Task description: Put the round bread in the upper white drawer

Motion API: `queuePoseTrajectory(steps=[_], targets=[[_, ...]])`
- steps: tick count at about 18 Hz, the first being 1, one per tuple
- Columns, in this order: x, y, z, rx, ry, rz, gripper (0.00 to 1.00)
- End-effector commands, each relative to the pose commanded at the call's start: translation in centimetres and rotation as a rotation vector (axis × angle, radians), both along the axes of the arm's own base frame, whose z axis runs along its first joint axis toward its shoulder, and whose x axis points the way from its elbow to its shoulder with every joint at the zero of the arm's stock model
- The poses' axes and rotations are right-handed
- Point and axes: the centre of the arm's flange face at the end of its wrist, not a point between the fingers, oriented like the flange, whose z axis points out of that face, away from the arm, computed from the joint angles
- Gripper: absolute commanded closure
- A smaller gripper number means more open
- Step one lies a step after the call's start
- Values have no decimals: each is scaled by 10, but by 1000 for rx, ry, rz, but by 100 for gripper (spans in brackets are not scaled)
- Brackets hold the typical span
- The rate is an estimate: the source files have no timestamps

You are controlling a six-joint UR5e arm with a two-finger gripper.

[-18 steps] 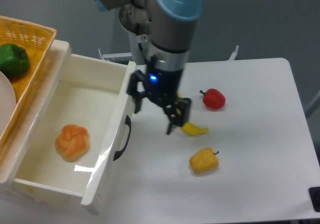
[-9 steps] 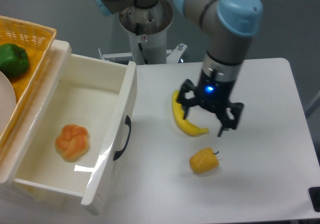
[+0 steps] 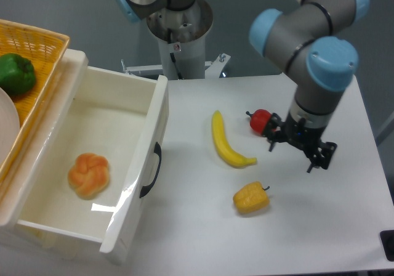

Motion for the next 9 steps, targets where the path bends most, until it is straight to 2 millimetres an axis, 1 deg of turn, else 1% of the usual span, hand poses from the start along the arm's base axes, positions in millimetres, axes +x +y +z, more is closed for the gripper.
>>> queuePoseTrajectory(steps=[3, 4, 6, 8, 9], targets=[[-12, -1, -15, -1, 20, -23, 0], [-19, 0, -23, -19, 38, -58, 0], [-34, 0, -32, -66, 68, -136, 0], [-42, -1, -43, -95, 70, -167, 0], [-48, -6, -45, -99, 69, -160, 0]])
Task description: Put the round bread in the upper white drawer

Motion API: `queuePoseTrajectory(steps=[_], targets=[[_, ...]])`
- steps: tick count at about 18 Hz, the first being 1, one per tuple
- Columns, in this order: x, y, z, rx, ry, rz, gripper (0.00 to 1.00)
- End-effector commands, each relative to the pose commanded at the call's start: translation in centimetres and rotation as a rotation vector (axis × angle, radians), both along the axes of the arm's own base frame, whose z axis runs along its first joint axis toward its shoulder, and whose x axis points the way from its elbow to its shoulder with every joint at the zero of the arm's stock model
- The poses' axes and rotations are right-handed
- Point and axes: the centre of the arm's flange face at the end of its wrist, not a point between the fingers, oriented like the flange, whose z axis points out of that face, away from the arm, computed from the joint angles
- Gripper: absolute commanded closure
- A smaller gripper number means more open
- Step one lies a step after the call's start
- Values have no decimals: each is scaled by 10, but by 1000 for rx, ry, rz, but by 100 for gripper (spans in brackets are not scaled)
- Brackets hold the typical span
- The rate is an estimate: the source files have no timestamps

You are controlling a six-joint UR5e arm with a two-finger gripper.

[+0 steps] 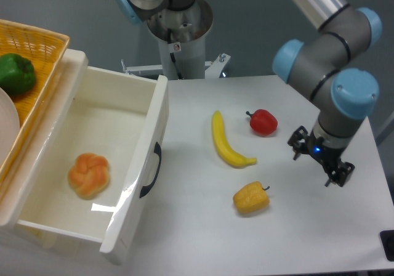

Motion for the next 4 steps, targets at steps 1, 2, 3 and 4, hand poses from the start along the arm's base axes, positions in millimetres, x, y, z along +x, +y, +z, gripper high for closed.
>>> queuePoseTrajectory(steps=[1, 2, 3, 4], targets=[[-3, -4, 0, 0, 0, 8, 0], [-4, -3, -2, 1, -2, 6, 0], [-5, -3, -4, 0, -3, 8, 0], [-6, -2, -7, -1, -6, 8, 0]])
